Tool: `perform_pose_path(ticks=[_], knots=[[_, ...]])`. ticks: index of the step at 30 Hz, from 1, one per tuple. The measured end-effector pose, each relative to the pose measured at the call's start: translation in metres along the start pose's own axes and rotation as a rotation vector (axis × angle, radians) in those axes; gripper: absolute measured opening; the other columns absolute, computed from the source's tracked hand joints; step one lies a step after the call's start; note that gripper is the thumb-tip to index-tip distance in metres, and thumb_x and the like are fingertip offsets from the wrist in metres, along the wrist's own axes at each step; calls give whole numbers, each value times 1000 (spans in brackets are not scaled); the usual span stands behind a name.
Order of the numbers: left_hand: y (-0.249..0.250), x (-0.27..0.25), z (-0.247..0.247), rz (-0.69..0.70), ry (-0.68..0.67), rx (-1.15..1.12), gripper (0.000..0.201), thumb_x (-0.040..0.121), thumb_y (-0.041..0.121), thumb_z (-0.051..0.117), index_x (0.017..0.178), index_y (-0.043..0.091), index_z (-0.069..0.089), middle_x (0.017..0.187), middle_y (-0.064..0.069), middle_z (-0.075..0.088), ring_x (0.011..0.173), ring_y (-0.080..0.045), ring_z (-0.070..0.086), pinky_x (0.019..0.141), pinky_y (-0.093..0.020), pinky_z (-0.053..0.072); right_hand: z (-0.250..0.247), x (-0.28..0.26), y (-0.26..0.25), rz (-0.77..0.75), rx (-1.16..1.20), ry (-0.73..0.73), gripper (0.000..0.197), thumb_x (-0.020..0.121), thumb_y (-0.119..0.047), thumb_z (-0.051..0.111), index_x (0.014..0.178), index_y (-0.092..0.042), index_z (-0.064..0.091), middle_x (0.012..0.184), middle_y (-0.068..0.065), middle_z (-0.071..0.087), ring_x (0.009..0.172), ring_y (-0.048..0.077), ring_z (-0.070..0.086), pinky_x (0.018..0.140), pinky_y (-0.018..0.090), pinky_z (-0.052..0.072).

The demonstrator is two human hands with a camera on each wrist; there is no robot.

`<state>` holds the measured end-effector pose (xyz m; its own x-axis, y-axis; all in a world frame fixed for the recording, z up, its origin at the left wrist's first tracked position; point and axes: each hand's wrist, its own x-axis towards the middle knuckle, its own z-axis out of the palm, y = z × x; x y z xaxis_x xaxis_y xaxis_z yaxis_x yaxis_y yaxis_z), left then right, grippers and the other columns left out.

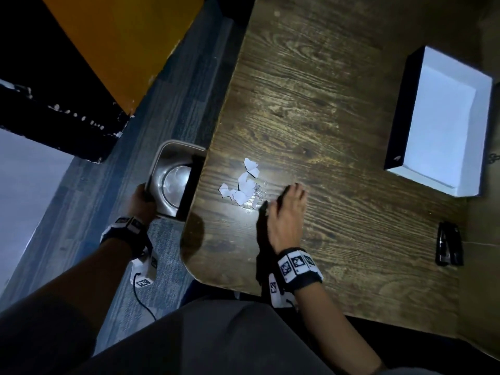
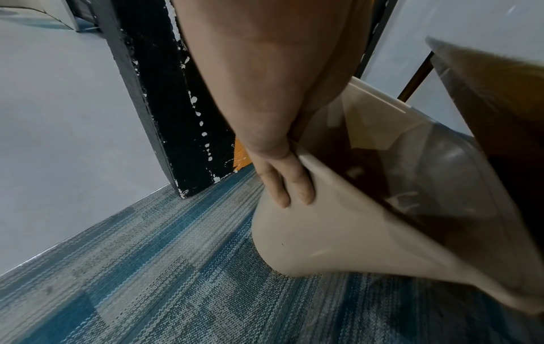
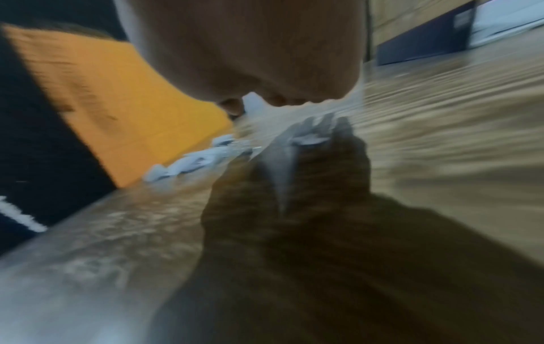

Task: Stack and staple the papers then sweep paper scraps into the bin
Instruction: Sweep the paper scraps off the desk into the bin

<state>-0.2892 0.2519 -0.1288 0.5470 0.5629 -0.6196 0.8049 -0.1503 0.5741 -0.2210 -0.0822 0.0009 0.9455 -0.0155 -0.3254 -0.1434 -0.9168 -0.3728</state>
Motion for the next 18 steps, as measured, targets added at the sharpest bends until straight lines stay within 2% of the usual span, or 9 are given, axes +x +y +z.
perform_pose_path(ticks=[2, 3, 4, 5, 7, 11, 13, 16, 18], knots=[[7, -9, 0, 22, 32, -34, 31, 98, -7, 48, 129, -6, 53, 99, -25, 59, 103, -57, 66, 78, -60, 61, -2, -8, 16, 176, -23, -11, 69, 101, -37, 30, 152, -1, 0, 161, 17, -4, 149, 31, -8, 122, 41, -3], [8, -12, 0, 29, 41, -34, 29, 100, -6, 47, 128, -7, 53, 97, -23, 57, 97, -55, 67, 69, -51, 63, 1, -13, 17, 228, -15, -35, 70, 101, -37, 30, 151, -1, -3, 161, 19, -7, 149, 32, -10, 121, 41, -5], [7, -12, 2, 34, 41, -36, 29, 100, -6, 46, 128, -8, 53, 97, -23, 57, 92, -49, 67, 60, -39, 62, 6, -18, 12, 237, -11, -58, 70, 101, -37, 29, 151, 0, -4, 160, 19, -10, 148, 33, -13, 120, 41, -8], [10, -15, 2, 34, 36, -44, 30, 101, -6, 45, 129, -8, 53, 99, -23, 57, 90, -42, 64, 55, -33, 58, 13, -23, 3, 210, -10, -76, 71, 101, -38, 27, 151, 0, -5, 158, 18, -15, 147, 33, -15, 119, 41, -11], [13, -20, 0, 28, 22, -67, 32, 100, -7, 45, 132, -7, 52, 102, -21, 57, 93, -34, 59, 62, -36, 55, 28, -29, -24, 106, 13, -95, 71, 99, -39, 26, 151, -1, -6, 155, 12, -21, 147, 31, -18, 118, 39, -13], [11, -20, -2, -15, 22, -73, 34, 98, -8, 46, 131, -3, 53, 100, -17, 56, 95, -31, 56, 89, -64, 56, 46, -30, -68, -117, 47, -180, 69, 101, -37, 27, 152, -5, -8, 159, 10, -17, 146, 25, -22, 121, 39, -8], [14, -22, -3, -25, 27, -92, 35, 98, -9, 45, 132, -4, 51, 99, -16, 55, 95, -31, 56, 91, -65, 55, 43, -27, -76, -178, 94, -203, 68, 102, -37, 27, 152, -8, -6, 161, 8, -14, 147, 22, -21, 121, 38, -7], [15, -22, -4, -37, 19, -138, 37, 100, -9, 43, 135, -2, 51, 99, -19, 59, 96, -36, 60, 86, -59, 57, 26, -9, -69, -162, 120, -105, 67, 100, -39, 27, 152, -11, -6, 161, 5, -13, 147, 20, -19, 120, 35, -7], [8, -15, -5, -21, 14, -143, 37, 97, -6, 45, 132, 4, 53, 113, -28, 66, 105, -45, 67, 89, -68, 57, 14, 16, -56, -107, 86, -58, 69, 100, -39, 29, 153, -8, -2, 162, 8, -9, 148, 23, -15, 119, 33, -8]])
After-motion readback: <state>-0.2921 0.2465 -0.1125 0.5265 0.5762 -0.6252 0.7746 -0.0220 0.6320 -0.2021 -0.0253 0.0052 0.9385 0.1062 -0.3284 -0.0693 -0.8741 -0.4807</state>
